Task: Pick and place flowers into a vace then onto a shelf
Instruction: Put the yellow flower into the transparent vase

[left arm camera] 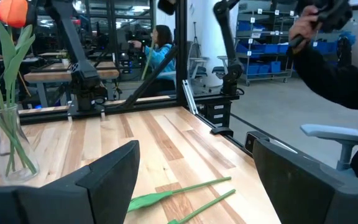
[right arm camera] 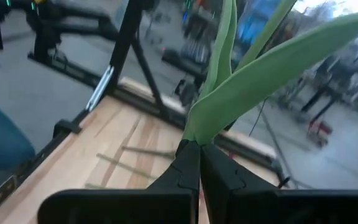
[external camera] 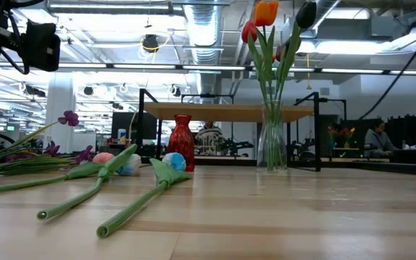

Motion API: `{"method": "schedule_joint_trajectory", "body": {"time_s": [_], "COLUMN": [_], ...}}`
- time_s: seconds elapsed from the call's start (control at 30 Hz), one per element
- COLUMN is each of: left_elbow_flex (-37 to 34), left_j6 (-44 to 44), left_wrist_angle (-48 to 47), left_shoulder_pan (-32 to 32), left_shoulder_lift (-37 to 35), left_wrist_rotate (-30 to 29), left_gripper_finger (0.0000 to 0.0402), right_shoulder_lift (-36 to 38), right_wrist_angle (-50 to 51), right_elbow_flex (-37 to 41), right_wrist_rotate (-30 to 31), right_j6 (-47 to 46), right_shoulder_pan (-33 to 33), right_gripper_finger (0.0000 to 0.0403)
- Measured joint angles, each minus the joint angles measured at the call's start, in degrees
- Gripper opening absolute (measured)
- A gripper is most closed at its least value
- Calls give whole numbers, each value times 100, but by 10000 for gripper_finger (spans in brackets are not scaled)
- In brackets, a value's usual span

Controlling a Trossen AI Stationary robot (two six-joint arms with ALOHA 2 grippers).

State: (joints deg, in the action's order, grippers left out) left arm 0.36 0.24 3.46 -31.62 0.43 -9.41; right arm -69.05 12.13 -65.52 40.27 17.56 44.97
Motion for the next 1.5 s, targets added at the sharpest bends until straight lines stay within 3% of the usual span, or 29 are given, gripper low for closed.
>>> {"method": "schedule_joint_trajectory", "body": {"time_s": [0.27, 0.43, 0.9, 1.17, 1.5], "left_elbow_flex": [1, 1, 1, 0, 0], "left_j6": [2, 2, 0, 1, 2], "left_wrist_angle": [-1, -1, -1, 0, 0], "left_shoulder_pan": [-2, 0, 0, 0, 0], "left_shoulder_lift": [1, -1, 0, 1, 0], "left_wrist_rotate": [1, 0, 0, 0, 1], "left_gripper_finger": [302, 302, 302, 302, 302], "right_shoulder_lift": [1581, 2304, 3742, 3980, 4096], "right_wrist_angle": [-2769, -3426, -2766, -2840, -2864], "right_elbow_flex": [2466, 3232, 3461, 3461, 3456], "right_wrist_rotate": [-10, 4, 704, 2404, 2414], "right_j6": [973, 1432, 1760, 2164, 2301], "right_shoulder_pan": [-144, -346, -623, -975, -1638], "right_gripper_finger": [0, 0, 0, 0, 0]}}
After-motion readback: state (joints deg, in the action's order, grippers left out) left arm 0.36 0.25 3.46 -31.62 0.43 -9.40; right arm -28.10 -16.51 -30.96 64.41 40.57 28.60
